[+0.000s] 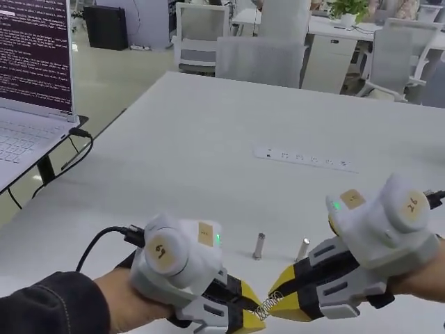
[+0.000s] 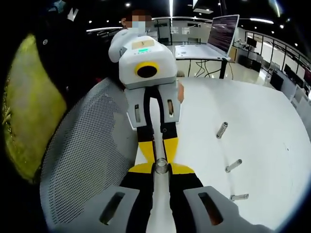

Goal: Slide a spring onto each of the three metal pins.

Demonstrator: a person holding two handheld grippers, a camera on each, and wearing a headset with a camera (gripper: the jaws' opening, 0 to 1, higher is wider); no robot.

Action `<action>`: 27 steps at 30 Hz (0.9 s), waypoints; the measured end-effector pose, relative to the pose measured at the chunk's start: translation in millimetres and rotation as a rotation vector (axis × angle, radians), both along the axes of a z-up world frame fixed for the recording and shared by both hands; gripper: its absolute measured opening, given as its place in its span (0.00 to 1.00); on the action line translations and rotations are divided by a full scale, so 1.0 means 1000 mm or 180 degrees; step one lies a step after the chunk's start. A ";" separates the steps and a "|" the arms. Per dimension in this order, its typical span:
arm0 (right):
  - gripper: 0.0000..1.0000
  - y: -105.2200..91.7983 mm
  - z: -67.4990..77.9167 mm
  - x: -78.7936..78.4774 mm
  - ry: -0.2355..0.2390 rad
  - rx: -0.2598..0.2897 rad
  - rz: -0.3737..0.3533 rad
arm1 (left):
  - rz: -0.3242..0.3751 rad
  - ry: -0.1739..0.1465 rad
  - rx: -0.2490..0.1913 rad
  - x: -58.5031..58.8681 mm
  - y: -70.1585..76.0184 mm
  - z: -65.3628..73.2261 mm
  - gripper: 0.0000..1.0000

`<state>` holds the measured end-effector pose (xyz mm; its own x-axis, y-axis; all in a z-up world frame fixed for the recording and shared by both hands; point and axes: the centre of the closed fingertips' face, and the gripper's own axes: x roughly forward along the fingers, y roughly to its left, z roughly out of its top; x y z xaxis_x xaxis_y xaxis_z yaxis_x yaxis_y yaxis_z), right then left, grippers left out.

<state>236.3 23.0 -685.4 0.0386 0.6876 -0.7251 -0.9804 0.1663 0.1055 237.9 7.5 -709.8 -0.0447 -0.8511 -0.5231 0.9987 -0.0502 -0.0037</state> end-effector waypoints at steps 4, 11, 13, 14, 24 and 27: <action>0.08 0.001 -0.001 0.002 0.0009 -0.0114 0.0070 | 0.0031 -0.0002 -0.0002 0.003 0.001 0.000 0.01; 0.09 0.002 -0.003 0.002 0.0056 -0.0215 0.0144 | 0.0041 0.0006 -0.0022 0.003 0.001 0.001 0.01; 0.09 0.002 -0.005 0.002 0.0069 -0.0214 0.0148 | 0.0048 0.0004 -0.0027 0.003 0.001 0.001 0.01; 0.09 0.002 -0.006 0.002 0.0088 -0.0221 0.0147 | 0.0048 0.0004 -0.0027 0.003 0.001 0.001 0.01; 0.09 0.004 -0.012 0.001 0.0133 -0.0224 0.0150 | 0.0055 0.0009 -0.0025 0.003 0.001 0.002 0.01; 0.09 0.004 -0.013 0.001 0.0141 -0.0226 0.0150 | 0.0059 0.0020 -0.0025 0.003 0.001 0.001 0.01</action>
